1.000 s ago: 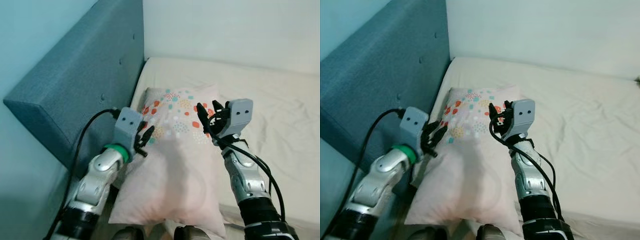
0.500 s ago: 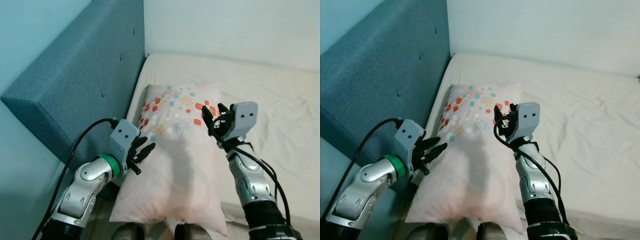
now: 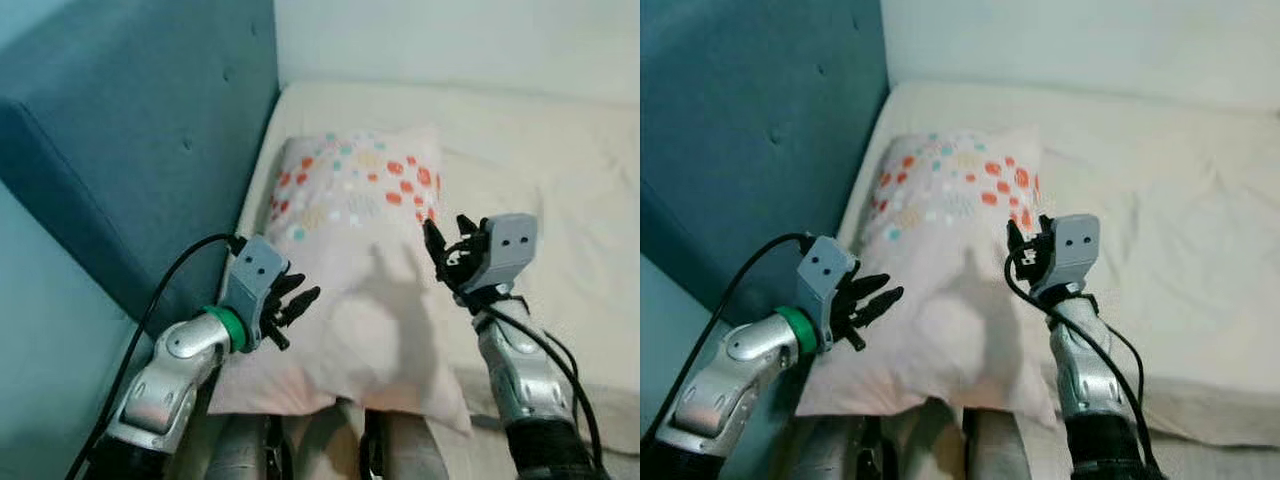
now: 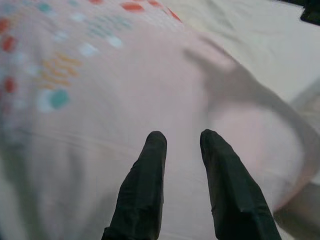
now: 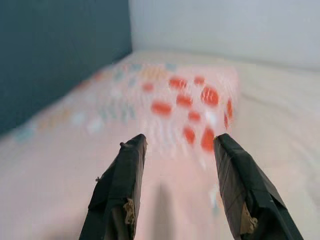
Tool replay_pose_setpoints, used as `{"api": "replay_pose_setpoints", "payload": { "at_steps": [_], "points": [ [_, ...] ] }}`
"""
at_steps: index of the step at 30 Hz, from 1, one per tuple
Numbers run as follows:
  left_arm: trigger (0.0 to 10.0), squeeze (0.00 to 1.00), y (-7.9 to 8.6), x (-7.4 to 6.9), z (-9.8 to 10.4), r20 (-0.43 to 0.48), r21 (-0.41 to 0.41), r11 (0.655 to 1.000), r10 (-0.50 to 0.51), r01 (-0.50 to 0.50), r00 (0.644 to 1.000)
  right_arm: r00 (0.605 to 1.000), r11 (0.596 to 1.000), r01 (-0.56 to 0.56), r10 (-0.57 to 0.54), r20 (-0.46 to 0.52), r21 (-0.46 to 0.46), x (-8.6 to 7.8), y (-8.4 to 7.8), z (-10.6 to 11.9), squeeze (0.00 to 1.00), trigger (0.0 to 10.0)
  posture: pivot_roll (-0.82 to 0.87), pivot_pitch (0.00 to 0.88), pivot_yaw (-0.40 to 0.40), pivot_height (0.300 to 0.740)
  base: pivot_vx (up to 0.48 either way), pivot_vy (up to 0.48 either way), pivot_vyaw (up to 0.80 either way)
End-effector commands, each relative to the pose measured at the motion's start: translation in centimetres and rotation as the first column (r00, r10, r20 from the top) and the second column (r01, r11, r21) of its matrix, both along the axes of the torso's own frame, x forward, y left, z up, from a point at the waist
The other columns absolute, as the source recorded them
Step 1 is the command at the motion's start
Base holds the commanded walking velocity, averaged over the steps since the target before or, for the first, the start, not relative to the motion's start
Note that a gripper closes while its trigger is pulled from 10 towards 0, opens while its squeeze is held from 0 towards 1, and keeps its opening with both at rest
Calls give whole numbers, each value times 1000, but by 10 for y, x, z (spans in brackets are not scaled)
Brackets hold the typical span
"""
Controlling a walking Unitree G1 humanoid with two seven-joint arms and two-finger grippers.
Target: Clean up the room
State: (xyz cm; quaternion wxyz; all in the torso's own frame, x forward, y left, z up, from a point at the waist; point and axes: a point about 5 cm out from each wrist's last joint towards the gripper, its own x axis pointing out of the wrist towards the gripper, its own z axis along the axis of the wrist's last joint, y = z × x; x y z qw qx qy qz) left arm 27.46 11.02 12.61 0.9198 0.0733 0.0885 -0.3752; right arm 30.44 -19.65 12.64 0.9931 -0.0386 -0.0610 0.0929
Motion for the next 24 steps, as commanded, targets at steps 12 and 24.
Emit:
{"api": "replay_pose_setpoints", "payload": {
  "at_steps": [12,24],
  "points": [
    [10000,0,31,-34,33,-125,-30,941,-337,336,933,828,829,-544,506,-243,-127,-96,-25,32,0,10000,-110,89,95,606,0,0,0],
    [10000,0,62,-72,-21,-337,269,814,-420,514,843,558,716,-697,532,-637,-12,-155,-28,-47,0,10000,-106,111,107,606,0,0,0]
  ]
}}
